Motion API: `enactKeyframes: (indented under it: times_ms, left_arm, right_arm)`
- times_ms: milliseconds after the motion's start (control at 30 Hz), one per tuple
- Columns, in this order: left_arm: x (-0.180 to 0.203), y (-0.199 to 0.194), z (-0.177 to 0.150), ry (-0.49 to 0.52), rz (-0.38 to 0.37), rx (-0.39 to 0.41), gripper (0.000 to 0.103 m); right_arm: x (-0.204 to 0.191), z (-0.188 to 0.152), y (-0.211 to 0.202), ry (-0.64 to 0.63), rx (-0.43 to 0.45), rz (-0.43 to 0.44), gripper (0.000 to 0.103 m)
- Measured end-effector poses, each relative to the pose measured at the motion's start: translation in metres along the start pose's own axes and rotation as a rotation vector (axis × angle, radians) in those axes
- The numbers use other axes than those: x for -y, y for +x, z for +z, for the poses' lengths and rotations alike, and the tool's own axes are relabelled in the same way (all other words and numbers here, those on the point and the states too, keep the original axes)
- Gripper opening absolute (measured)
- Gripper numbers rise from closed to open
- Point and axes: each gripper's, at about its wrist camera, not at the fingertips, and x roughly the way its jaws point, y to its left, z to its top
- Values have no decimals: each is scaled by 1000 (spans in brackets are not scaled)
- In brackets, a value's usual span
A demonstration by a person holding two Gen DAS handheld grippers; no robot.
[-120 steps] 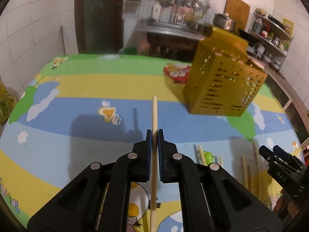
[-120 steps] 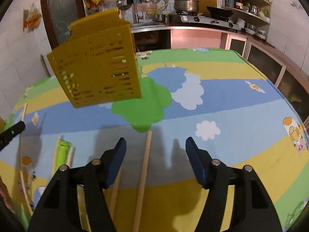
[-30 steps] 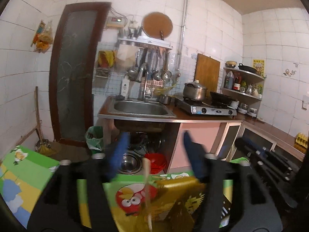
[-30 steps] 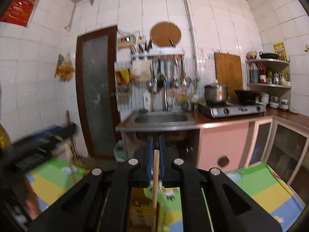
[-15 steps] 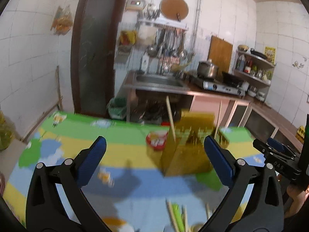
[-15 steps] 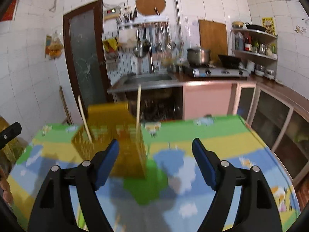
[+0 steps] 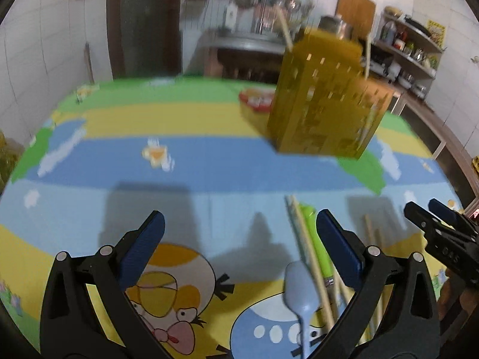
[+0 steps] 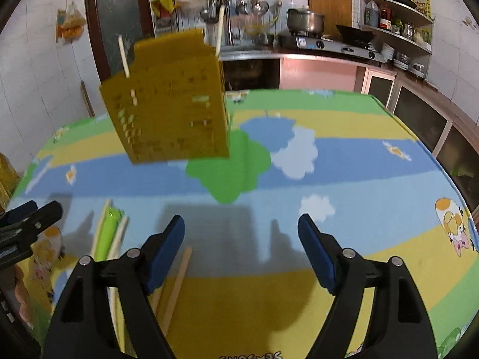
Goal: Organize utensils
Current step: 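Move both tools back down to the remaining chopsticks on the table, then close the left tool on a chopstick while the right tool grasps another chopstick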
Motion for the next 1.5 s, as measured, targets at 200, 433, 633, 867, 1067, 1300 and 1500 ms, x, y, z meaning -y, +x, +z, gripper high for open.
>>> enactKeyframes:
  times_ms: [200,433,633,867,1067,1300,1500]
  left_arm:
    - [4,28,-14,20,24,-101,98]
    - [8,26,-11,22,26,-80,98]
    - [13,21,-15,33,22,-73,98]
    - [20,21,-15,48,30,-78,98]
    - [24,25,-16,42,38,-108,98]
    - [22,31,-17,25,50,-129,98]
    - [33,35,-18,58,82,-144,95]
  right_arm:
    - [-7,-11,5,-1,-43,-15,77]
    - [-18,-28,8,-9,-93,-36,77]
    - [-26,-40,5,8,-129,-53,72]
    - [-38,-40,1,18,-130,-15,24]
    - [-24,-34,4,12,-133,27,10]
    - [-2,-22,14,-42,-145,36,10]
    - [4,-17,18,-47,-151,62,10]
